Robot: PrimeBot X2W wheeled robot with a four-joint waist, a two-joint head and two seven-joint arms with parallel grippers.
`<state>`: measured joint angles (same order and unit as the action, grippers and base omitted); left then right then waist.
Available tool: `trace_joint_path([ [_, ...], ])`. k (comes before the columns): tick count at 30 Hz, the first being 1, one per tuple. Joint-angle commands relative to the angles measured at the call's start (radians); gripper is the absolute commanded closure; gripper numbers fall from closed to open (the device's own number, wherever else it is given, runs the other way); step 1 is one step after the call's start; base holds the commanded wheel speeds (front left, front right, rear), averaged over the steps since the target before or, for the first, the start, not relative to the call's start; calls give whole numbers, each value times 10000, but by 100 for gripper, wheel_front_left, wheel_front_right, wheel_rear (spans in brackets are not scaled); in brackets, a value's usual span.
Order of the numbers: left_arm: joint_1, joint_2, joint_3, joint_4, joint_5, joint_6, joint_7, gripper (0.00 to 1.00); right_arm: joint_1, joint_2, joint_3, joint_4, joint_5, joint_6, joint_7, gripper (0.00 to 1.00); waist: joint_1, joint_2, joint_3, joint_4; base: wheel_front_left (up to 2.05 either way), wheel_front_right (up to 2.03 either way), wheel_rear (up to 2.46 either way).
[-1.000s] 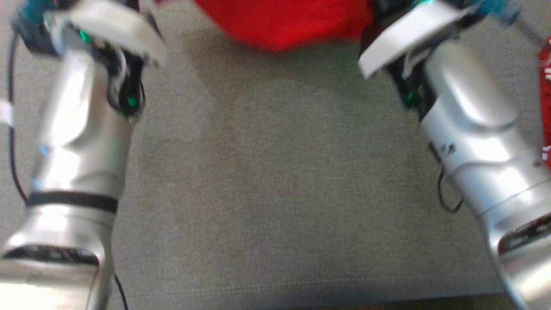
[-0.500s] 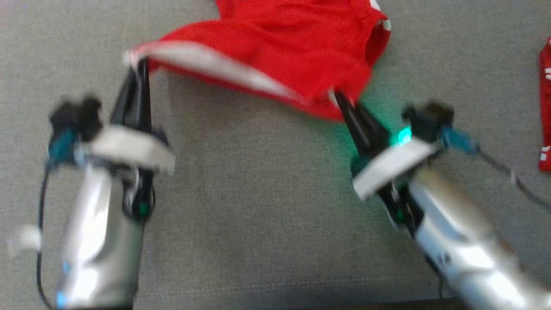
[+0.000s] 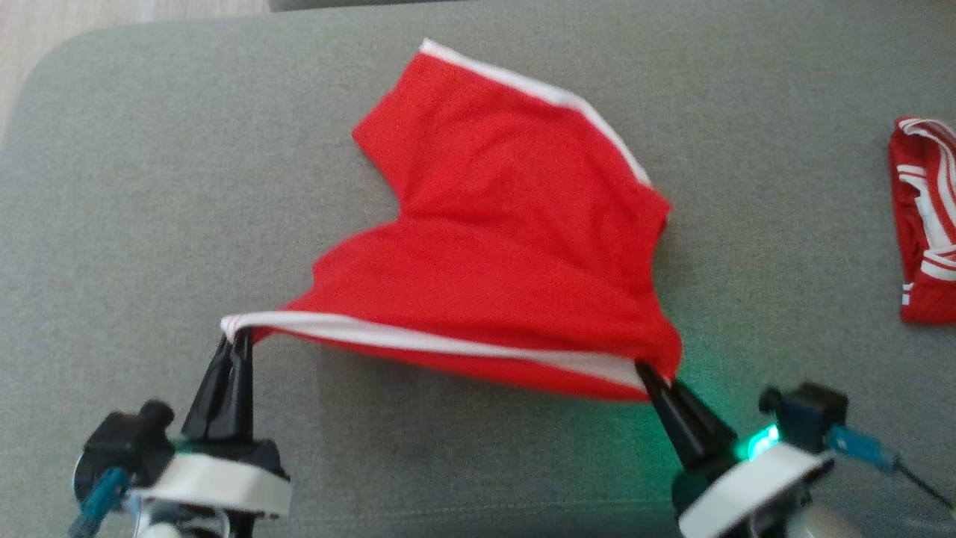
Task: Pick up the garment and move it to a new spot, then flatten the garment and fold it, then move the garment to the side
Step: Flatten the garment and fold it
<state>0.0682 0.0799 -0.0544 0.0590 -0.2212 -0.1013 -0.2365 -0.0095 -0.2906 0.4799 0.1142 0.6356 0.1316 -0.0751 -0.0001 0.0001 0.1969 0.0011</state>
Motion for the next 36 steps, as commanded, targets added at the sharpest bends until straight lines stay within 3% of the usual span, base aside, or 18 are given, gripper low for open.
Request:
trace_joint_path([
  [1, 21, 170, 463, -663, -19, 167, 104, 100, 458, -3, -171, -631, -150, -9, 282, 100, 1, -1, -90, 6, 0, 0, 0],
  [9, 1103, 167, 504, -2471, -87, 550, 990, 100, 2321, 590, -1142, -2780, -814, -9, 2005, 100, 1, -1, -236, -107, 0, 0, 0],
  [16, -310, 740, 272, -2075, -436, 130, 1906, 100, 1823, 1580, -1946, -2960, -670, -9, 2784, 100, 1, -1, 49, -263, 0, 0, 0],
  [23, -3827, 1497, -397, -50, -1178, -223, 3020, 100, -49, 2199, -2784, -2076, -348, -9, 2996, 100, 1, -1, 1038, -623, 0, 0, 0],
  [29, -6756, 2283, -1618, 2075, -1779, -286, 3703, 100, -1771, 2379, -2953, -910, 476, -9, 2670, 100, 1, -1, 1827, -1272, 0, 0, 0],
  [36, -9535, 3142, -3666, 4889, -2752, -291, 3654, 100, -3531, 2401, -1808, 772, 2169, -9, 1558, 100, 1, -1, 2500, -2219, 0, 0, 0],
])
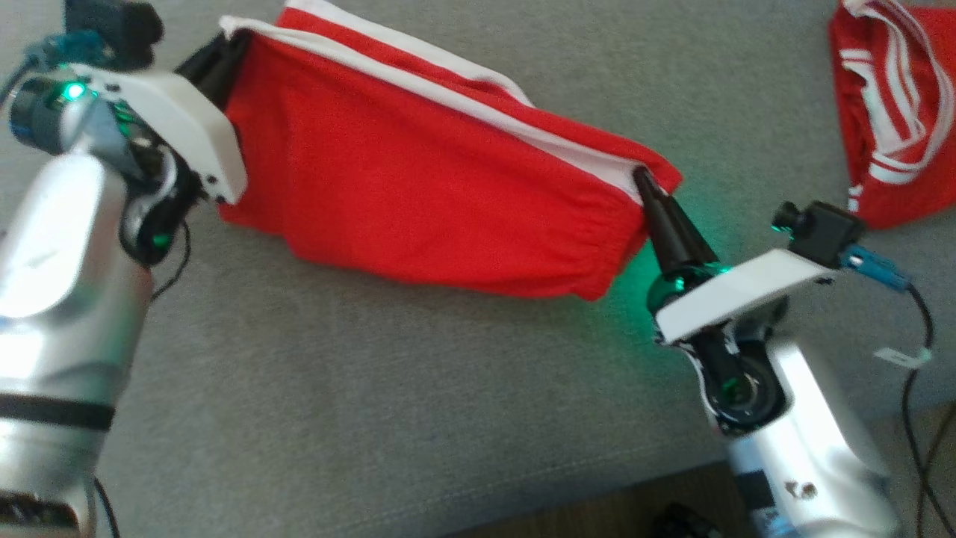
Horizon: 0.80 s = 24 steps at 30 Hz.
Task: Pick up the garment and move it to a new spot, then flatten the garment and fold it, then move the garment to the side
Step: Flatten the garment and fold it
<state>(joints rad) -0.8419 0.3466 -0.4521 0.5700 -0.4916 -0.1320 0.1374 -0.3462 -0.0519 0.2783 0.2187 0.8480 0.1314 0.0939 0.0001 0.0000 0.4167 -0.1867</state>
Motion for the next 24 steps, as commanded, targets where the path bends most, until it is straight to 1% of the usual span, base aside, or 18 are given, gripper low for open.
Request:
trace_joint_path([
  [1, -682, 528, 130, 111, -166, 16, -132, 100, -319, 14, 393, -94, 171, -7, -289, 100, -1, 0, 359, -441, 0, 0, 0],
  [4, -1286, 652, -344, 1108, -581, 15, -97, 100, -726, 14, 927, 325, 540, -7, -747, 100, -1, 0, 498, -696, 0, 0, 0],
  [5, -1436, 680, -447, 1404, -739, 15, -123, 100, -843, 14, 1090, 429, 646, -7, -898, 87, -1, 0, 532, -770, 0, 0, 0],
  [6, -1548, 696, -588, 1666, -879, 15, -129, 100, -942, 15, 1240, 539, 718, -7, -1032, 12, -1, 0, 545, -822, 0, 0, 0],
  [7, -1640, 705, -700, 1901, -1029, 15, -156, 80, -1030, 15, 1375, 636, 723, -7, -1165, 0, -1, 0, 556, -863, 0, 0, 0],
  [9, -1796, 712, -849, 2229, -1300, 15, -423, 0, -1150, 15, 1570, 779, 614, -7, -1446, 0, -1, 0, 571, -904, 0, 0, 0],
  [11, -1858, 687, -954, 2468, -1526, 15, -852, 0, -1168, 15, 1633, 880, 292, -7, -1714, 0, -1, 0, 561, -874, 0, 0, 0],
  [13, -1872, 698, -996, 2625, -1637, 14, -1549, 0, -1076, -8, 1569, 885, -152, -7, -2023, 0, -1, 0, 518, -809, 0, 0, 0],
  [14, -1872, 698, -996, 2625, -1637, 14, -1549, 0, -1076, -8, 1569, 885, -152, -7, -2023, 0, -1, 0, 518, -809, 0, 0, 0],
  [16, -1836, 663, -902, 2813, -1659, 24, -2400, 0, -889, -125, 1464, 820, -759, -7, -2256, 0, -1, 0, 463, -689, 0, 0, 0],
  [18, -1716, 615, -760, 2955, -1608, 170, -3291, 0, -632, -308, 1285, 654, -1514, -7, -2478, 0, -1, 0, 369, -581, 0, 0, 0],
  [21, -1371, 555, -502, 2777, -1421, 676, -3884, 0, -163, -488, 702, 176, -2649, -7, -2763, 0, -1, 0, 217, -373, 0, 0, 0],
  [23, -1015, 542, -205, 2293, -1261, 1082, -3972, 0, 186, -499, 205, -253, -3395, -7, -2787, 0, -1, 0, 115, -222, 0, 0, 0],
  [24, -801, 553, -3, 1819, -1093, 1300, -3980, 0, 341, -506, -53, -513, -3813, -7, -2780, 0, -1, 0, 70, -137, 0, 0, 0],
])
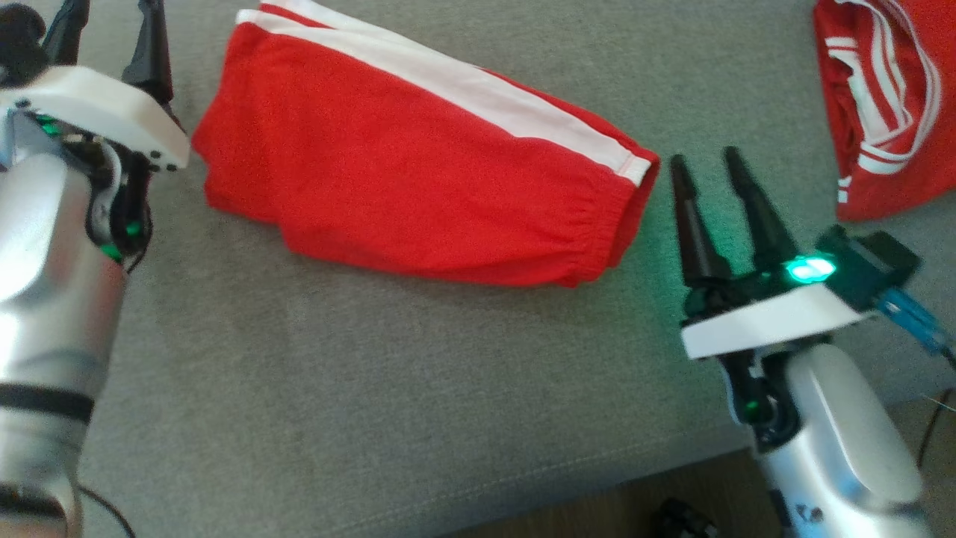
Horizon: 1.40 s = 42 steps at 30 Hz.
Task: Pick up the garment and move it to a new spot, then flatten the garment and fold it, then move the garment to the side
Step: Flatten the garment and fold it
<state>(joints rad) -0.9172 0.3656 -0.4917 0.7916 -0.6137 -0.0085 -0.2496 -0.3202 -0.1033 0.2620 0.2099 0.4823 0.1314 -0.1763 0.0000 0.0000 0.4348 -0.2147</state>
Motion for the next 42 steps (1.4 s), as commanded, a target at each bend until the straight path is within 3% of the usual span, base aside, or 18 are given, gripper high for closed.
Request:
trace_joint_path([
  [1, 235, 340, 667, -956, 262, 268, -114, 0, 226, 27, -132, -693, -478, -7, -38, 0, 0, 0, -153, 221, 0, 0, 0],
  [7, 2596, 112, 1918, -4018, 1245, 1418, -119, 0, 810, 161, -1100, -2277, -2085, -7, 455, 0, 0, 0, -570, 647, 0, 0, 0],
  [17, 5757, -200, 2574, -6517, 2116, 2249, -121, 0, 1536, 278, -1562, -3418, -2881, -7, 1264, 0, 0, 0, -1365, 1220, 0, 0, 0],
  [26, 7324, -360, 2513, -7514, 2237, 2437, -121, 0, 2238, 337, -1848, -3626, -2860, -7, 1574, 0, 0, 0, -1775, 1526, 0, 0, 0],
  [42, 7609, -294, 2385, -7687, 2132, 2429, -94, 0, 2363, 413, -1876, -3745, -2766, -7, 1641, 0, 0, 0, -1859, 1516, 0, 0, 0],
])
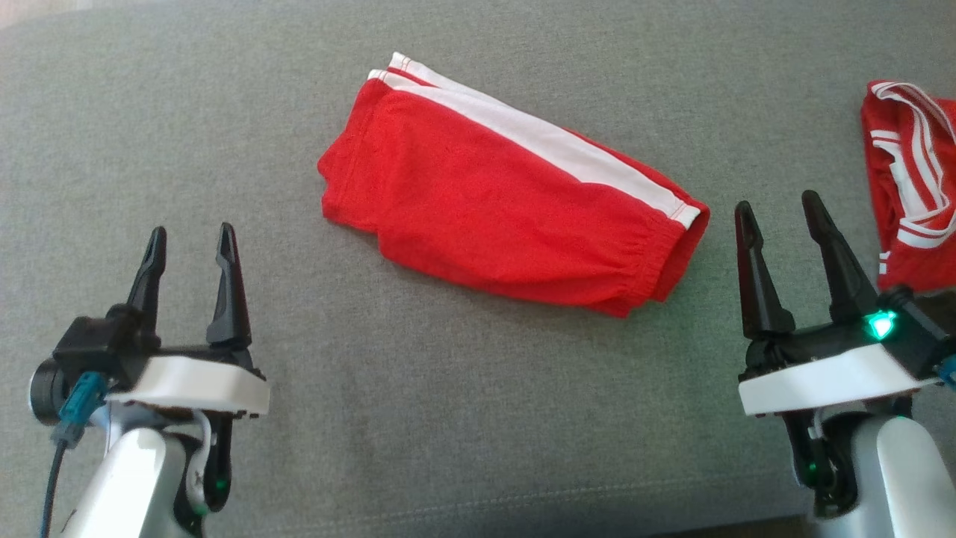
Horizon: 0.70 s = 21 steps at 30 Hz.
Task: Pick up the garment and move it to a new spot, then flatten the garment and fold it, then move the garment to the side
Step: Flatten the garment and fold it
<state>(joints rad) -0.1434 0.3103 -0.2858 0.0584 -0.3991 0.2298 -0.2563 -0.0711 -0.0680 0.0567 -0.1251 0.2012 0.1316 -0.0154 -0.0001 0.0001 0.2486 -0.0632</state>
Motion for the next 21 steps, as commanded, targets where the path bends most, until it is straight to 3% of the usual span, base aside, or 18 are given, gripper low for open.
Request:
trace_joint_path([
  [1, -132, 267, 324, -353, -21, 42, -27, 0, -132, 63, 182, -395, 54, -9, 31, 0, 1, -1, 11, 1, 0, 0, 0],
  [6, -185, 320, 280, -368, -36, 2, 0, 0, -181, 74, 193, -399, 71, -9, 35, 0, 1, -1, 82, 5, 0, 0, 0],
  [11, -705, 369, -5, -269, -60, -358, 257, 0, -226, 89, 195, -402, 90, -9, 37, 0, 1, -1, 254, -1, 0, 0, 0],
  [16, -1828, 276, -594, 177, -121, -1032, 938, 0, -314, 113, 228, -428, 114, -9, 53, 0, 1, -1, 555, -110, 0, 0, 0],
  [21, -3324, 85, -1081, 1732, -371, -1836, 1917, 0, -525, 135, 409, -372, 132, -9, 17, 0, 1, -1, 930, -452, 0, 0, 0],
])
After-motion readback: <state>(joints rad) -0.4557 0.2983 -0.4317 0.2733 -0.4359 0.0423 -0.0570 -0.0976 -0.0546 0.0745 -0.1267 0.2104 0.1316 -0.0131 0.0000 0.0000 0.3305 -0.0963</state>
